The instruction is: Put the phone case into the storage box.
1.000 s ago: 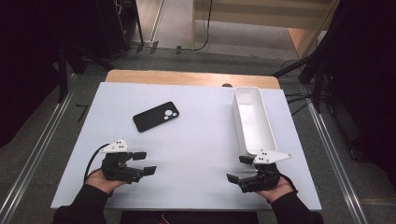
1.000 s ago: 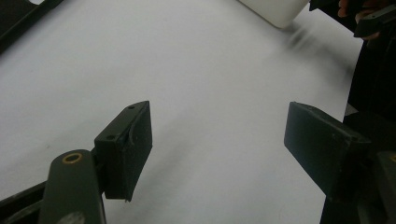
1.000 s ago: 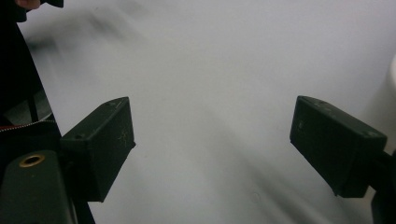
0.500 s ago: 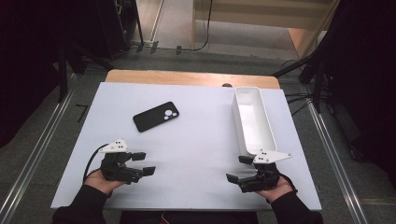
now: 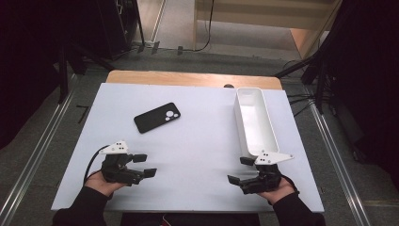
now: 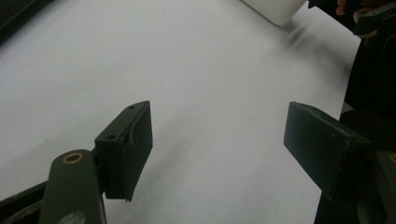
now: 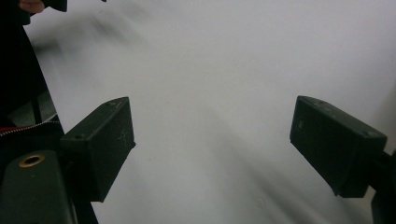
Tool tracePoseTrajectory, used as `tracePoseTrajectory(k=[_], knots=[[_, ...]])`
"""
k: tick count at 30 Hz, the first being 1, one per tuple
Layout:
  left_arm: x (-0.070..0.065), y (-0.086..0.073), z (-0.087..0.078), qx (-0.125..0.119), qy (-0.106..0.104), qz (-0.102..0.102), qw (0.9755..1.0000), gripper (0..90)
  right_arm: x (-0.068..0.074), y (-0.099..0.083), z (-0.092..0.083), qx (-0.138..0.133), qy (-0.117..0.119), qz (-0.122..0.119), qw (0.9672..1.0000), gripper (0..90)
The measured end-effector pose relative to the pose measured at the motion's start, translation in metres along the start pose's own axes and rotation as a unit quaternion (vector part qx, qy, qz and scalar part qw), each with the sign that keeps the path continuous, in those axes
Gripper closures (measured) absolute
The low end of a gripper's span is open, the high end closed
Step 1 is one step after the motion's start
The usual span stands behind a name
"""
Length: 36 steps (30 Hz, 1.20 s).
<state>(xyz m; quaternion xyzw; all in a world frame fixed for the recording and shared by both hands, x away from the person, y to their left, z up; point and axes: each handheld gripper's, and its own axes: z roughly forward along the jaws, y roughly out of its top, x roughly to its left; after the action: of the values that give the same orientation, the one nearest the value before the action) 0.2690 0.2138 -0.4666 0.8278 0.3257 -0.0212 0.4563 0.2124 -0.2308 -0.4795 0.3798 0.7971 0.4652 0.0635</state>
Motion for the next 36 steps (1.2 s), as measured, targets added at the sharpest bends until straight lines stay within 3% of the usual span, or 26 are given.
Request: tracePoseTrajectory(k=[20,24,36], knots=[[0.002,0.0,-0.002,0.001,0.01,-0.005,0.9999,23.5,0.0,0.0,0.0,0.002,0.001,-0.002,1.0,12.2],[0.003,0.003,-0.008,-0.016,0.049,0.001,0.9987,23.6,0.0,0.0,0.0,0.001,0.001,-0.002,1.0,12.2],[0.018,0.003,-0.017,-0.023,0.075,-0.024,0.9966,23.6,0.0,0.0,-0.001,0.0,0.0,-0.003,1.0,12.2]])
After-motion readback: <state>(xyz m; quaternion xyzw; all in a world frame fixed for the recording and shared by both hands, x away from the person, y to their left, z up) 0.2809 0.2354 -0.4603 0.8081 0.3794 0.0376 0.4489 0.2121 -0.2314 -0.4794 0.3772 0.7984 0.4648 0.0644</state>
